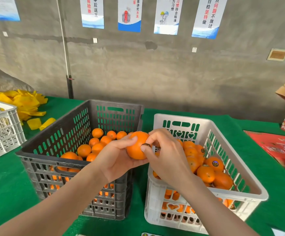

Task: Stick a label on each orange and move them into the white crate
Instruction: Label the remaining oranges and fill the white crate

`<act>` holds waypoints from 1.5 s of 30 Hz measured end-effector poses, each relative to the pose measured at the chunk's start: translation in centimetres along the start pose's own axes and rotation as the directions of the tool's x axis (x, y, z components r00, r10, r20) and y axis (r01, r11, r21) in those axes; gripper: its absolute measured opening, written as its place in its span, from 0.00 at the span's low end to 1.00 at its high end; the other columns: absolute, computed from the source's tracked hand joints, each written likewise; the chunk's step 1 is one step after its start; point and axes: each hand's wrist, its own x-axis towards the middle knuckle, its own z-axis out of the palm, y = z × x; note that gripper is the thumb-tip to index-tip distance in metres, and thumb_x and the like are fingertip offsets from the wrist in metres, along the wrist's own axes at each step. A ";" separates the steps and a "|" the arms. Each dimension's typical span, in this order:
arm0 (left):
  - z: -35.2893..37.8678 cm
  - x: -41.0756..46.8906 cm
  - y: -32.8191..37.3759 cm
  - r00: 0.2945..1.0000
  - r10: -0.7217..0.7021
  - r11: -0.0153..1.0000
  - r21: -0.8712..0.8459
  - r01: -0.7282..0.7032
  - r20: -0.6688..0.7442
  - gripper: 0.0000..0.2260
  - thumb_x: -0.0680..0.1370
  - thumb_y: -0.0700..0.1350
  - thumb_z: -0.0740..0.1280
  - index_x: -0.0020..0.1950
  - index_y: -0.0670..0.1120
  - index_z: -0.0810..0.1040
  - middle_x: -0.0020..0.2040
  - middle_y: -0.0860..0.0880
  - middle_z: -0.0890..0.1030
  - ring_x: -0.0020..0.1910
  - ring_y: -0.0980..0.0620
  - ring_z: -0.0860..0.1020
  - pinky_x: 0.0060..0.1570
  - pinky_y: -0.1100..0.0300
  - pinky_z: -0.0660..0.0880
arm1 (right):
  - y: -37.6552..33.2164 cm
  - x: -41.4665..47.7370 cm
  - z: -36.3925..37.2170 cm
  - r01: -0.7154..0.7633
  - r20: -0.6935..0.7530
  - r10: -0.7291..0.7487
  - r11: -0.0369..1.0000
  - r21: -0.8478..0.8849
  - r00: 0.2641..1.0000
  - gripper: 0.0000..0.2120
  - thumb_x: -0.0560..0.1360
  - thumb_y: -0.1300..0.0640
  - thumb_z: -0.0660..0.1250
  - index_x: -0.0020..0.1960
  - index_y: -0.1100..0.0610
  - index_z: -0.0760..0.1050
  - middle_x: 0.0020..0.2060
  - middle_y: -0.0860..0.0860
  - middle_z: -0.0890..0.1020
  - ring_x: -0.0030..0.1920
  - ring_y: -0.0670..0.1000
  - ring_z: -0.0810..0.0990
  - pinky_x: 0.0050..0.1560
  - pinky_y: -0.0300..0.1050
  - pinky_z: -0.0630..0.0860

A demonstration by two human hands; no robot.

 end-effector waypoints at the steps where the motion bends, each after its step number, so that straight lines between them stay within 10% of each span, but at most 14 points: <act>1: 0.1 0.0 -0.1 1.000 -0.002 1.000 0.001 0.002 0.008 0.21 0.72 0.44 0.70 0.64 0.43 0.74 0.58 0.40 0.81 0.56 0.40 0.80 0.47 0.48 0.80 | 0.2 -0.1 0.0 -0.027 -0.021 0.029 0.997 0.066 0.999 0.06 0.73 0.53 0.69 0.46 0.50 0.72 0.45 0.44 0.74 0.45 0.44 0.75 0.42 0.46 0.77; 5: 0.5 0.1 -0.3 0.999 -0.034 0.999 -0.003 0.034 0.028 0.22 0.71 0.41 0.70 0.65 0.45 0.73 0.58 0.40 0.81 0.57 0.39 0.80 0.49 0.44 0.79 | 1.4 0.1 -0.9 -0.260 0.090 0.244 0.927 0.269 0.966 0.31 0.65 0.46 0.75 0.59 0.36 0.59 0.48 0.36 0.73 0.44 0.42 0.78 0.41 0.40 0.79; 12: 1.7 1.3 -2.3 0.999 -0.017 0.994 -0.104 0.022 0.042 0.15 0.75 0.47 0.63 0.59 0.43 0.80 0.56 0.40 0.82 0.55 0.41 0.81 0.48 0.47 0.81 | 3.3 -2.2 0.5 -0.231 0.216 0.154 0.886 0.402 0.964 0.38 0.68 0.47 0.74 0.72 0.50 0.59 0.62 0.45 0.72 0.59 0.35 0.71 0.54 0.31 0.73; 16: 2.6 4.3 -4.9 0.937 0.128 0.980 0.187 -0.069 -0.324 0.17 0.74 0.43 0.68 0.62 0.41 0.74 0.50 0.44 0.82 0.44 0.63 0.80 0.38 0.63 0.76 | 6.0 -1.8 0.9 -0.186 0.049 0.180 0.926 0.330 0.983 0.37 0.64 0.55 0.77 0.68 0.45 0.64 0.59 0.43 0.72 0.59 0.42 0.73 0.58 0.44 0.75; 20: 4.0 8.1 -8.2 0.907 0.421 0.468 0.861 -0.201 -0.017 0.14 0.81 0.44 0.60 0.65 0.42 0.72 0.57 0.39 0.80 0.51 0.49 0.80 0.51 0.53 0.78 | 10.8 0.4 -0.2 -0.303 -0.050 0.320 0.929 0.213 0.946 0.33 0.62 0.50 0.77 0.60 0.36 0.63 0.54 0.39 0.72 0.55 0.42 0.73 0.54 0.41 0.76; 25: 3.1 11.7 -12.4 0.973 0.223 -0.133 0.991 -0.027 0.056 0.13 0.80 0.43 0.61 0.64 0.49 0.72 0.59 0.51 0.76 0.56 0.52 0.75 0.51 0.63 0.72 | 20.3 2.6 -1.8 -0.608 -0.088 0.602 0.787 -0.104 0.794 0.34 0.66 0.67 0.72 0.68 0.56 0.63 0.61 0.57 0.73 0.62 0.58 0.71 0.58 0.50 0.73; 29: 2.8 12.1 -12.8 0.963 0.267 -0.169 0.983 0.071 -0.023 0.06 0.78 0.47 0.64 0.54 0.51 0.75 0.47 0.54 0.77 0.42 0.57 0.72 0.31 0.69 0.61 | 25.8 2.0 -1.9 -0.738 -0.075 0.748 0.625 -0.255 0.659 0.36 0.70 0.71 0.64 0.74 0.59 0.55 0.68 0.62 0.66 0.69 0.63 0.62 0.66 0.56 0.67; 36: 3.4 11.6 -12.4 0.947 0.322 -0.204 0.977 0.068 0.002 0.06 0.79 0.48 0.62 0.52 0.49 0.77 0.45 0.52 0.77 0.43 0.54 0.74 0.38 0.64 0.67 | 27.1 1.2 -0.9 -0.771 -0.001 0.809 0.559 -0.306 0.588 0.36 0.74 0.69 0.61 0.77 0.58 0.47 0.75 0.61 0.56 0.73 0.65 0.57 0.70 0.61 0.62; 40: 3.8 10.9 -12.2 0.921 0.384 -0.284 0.957 0.057 0.059 0.07 0.80 0.48 0.58 0.49 0.48 0.74 0.41 0.51 0.73 0.39 0.53 0.72 0.36 0.62 0.63 | 21.6 2.1 -2.4 -0.551 -0.257 0.523 0.833 -0.048 0.813 0.23 0.75 0.66 0.64 0.69 0.62 0.65 0.67 0.59 0.69 0.67 0.57 0.68 0.67 0.51 0.67; 43: 4.1 10.7 -12.0 0.911 0.399 -0.317 0.948 0.036 0.099 0.08 0.80 0.47 0.57 0.47 0.47 0.73 0.42 0.49 0.77 0.40 0.49 0.76 0.36 0.59 0.67 | 14.3 -1.5 -3.2 0.020 -0.405 0.054 0.984 0.176 0.913 0.06 0.77 0.61 0.63 0.51 0.58 0.77 0.45 0.48 0.80 0.46 0.43 0.78 0.46 0.38 0.76; 45: 4.2 10.4 -12.0 0.909 0.398 -0.354 0.935 0.025 0.126 0.09 0.80 0.48 0.57 0.49 0.46 0.74 0.43 0.48 0.79 0.43 0.46 0.78 0.38 0.55 0.71 | 10.9 -6.8 -2.1 0.263 -0.250 -0.208 0.942 0.209 0.946 0.07 0.79 0.55 0.61 0.44 0.54 0.75 0.36 0.46 0.78 0.37 0.41 0.75 0.37 0.34 0.71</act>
